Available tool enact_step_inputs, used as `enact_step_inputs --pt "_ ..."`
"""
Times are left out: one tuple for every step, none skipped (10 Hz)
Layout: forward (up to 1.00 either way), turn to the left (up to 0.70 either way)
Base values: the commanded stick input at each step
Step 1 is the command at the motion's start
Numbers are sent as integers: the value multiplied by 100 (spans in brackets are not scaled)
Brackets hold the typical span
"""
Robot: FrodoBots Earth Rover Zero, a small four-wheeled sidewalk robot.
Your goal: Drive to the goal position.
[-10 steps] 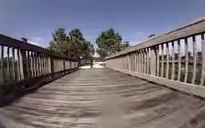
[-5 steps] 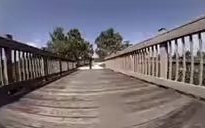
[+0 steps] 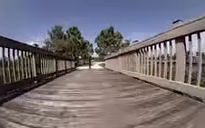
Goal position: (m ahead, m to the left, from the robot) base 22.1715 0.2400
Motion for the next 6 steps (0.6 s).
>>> enact_step_inputs --pt "85 0" --pt "85 0" --pt "85 0" --pt "85 0" --pt "85 0" --pt "85 0"
